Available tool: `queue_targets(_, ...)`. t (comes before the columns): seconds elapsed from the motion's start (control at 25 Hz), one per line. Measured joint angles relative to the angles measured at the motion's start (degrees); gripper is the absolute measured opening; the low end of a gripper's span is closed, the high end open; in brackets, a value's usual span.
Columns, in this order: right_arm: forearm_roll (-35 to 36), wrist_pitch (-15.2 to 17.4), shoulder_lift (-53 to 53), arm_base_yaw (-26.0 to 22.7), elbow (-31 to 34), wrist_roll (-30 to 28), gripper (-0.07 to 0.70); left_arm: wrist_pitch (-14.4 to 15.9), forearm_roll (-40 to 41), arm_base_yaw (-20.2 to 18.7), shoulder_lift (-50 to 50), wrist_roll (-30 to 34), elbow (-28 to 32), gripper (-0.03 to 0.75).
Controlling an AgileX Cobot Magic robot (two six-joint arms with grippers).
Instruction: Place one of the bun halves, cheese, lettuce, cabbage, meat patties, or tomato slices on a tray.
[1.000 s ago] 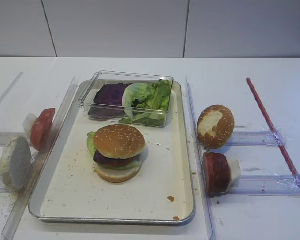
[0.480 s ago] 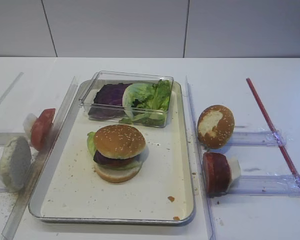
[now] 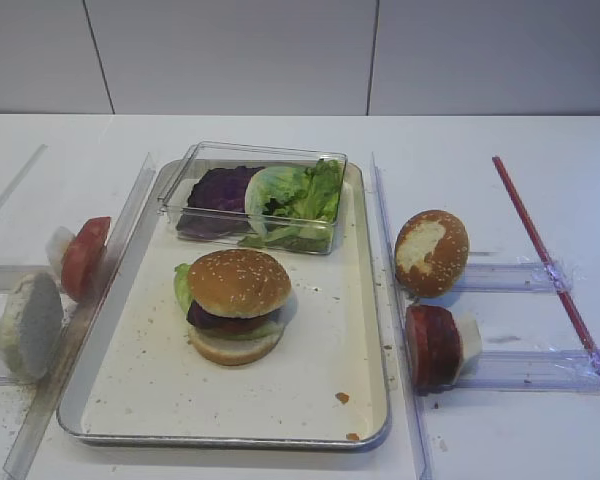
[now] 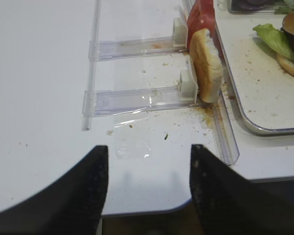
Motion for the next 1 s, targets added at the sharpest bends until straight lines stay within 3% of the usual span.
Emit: queue_targets(1.0,0.0,0.0,0.0,0.0,0.0,0.0,0.122,0.0,0.0,0.0,0.0,0.0,0.0,0.358)
